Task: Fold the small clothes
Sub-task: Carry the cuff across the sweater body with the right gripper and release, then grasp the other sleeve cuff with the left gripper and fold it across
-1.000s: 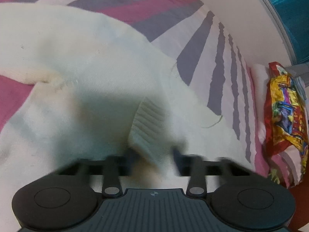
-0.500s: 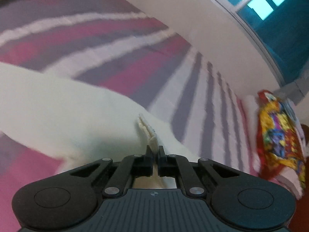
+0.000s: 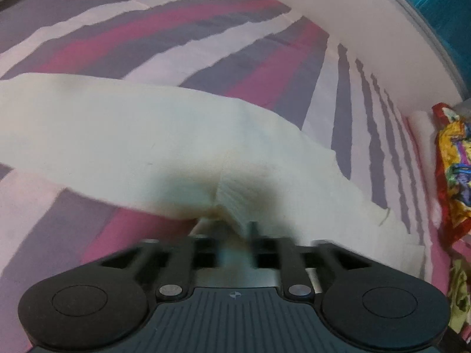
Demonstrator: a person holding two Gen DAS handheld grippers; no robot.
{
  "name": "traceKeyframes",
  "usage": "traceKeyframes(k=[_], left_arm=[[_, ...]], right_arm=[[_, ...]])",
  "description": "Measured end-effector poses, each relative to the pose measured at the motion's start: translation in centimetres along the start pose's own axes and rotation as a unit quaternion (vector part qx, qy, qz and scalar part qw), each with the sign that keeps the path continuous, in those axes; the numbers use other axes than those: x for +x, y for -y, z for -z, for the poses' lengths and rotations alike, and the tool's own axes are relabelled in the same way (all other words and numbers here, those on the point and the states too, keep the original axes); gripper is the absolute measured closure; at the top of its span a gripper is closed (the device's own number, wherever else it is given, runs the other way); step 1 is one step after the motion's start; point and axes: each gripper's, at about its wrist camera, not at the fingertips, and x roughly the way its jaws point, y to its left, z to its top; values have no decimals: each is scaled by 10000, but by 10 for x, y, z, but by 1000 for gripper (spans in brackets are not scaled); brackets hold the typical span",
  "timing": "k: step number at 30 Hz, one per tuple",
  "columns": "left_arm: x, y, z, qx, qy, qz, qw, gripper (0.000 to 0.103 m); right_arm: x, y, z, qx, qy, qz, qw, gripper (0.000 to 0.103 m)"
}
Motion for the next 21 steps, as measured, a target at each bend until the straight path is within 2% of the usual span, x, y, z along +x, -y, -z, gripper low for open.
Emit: traceKeyframes(k=[2, 3, 4, 5, 7, 10, 12, 14, 15, 17, 21], left_arm=[[-13, -10, 4, -120, 140, -319, 9993, 1], [-16, -11, 11, -128, 304, -407, 9986, 1], [-21, -15, 11, -92, 366, -353, 9987, 1], [-25, -18, 10, -40, 299, -330, 9990, 1], [-34, -31, 6, -93, 206, -315, 9992, 1], [-45, -59, 1, -450, 254, -289, 9982, 1], [-52, -85, -1, -772, 312, -329, 9960, 1], [-58, -112, -2, -1140, 333, -346, 9923, 3], [-59, -127, -4, -1348, 328, -313, 9898, 13], [-60, -156, -8, -1687, 293, -250, 9849, 20], [-64, -208, -15, -2275, 479, -280, 9722, 20]], right_arm=[[-5, -20, 3, -263, 140, -61, 9995, 71], [-3, -28, 5, -396, 111, -61, 9991, 70], [7, -41, 10, -596, -97, -47, 9982, 72], [15, -49, 13, -762, -284, 72, 9967, 72], [11, -64, 17, -917, -151, 291, 9953, 70], [-6, -76, 15, -601, -33, -292, 9978, 72], [-11, -92, 18, -733, -6, -375, 9966, 71], [-12, -105, 22, -850, -4, -471, 9953, 72], [-12, -112, 23, -860, -15, -509, 9950, 72], [-11, -122, 23, -822, -55, -628, 9946, 72], [-12, -141, 19, -778, -101, -726, 9943, 72]])
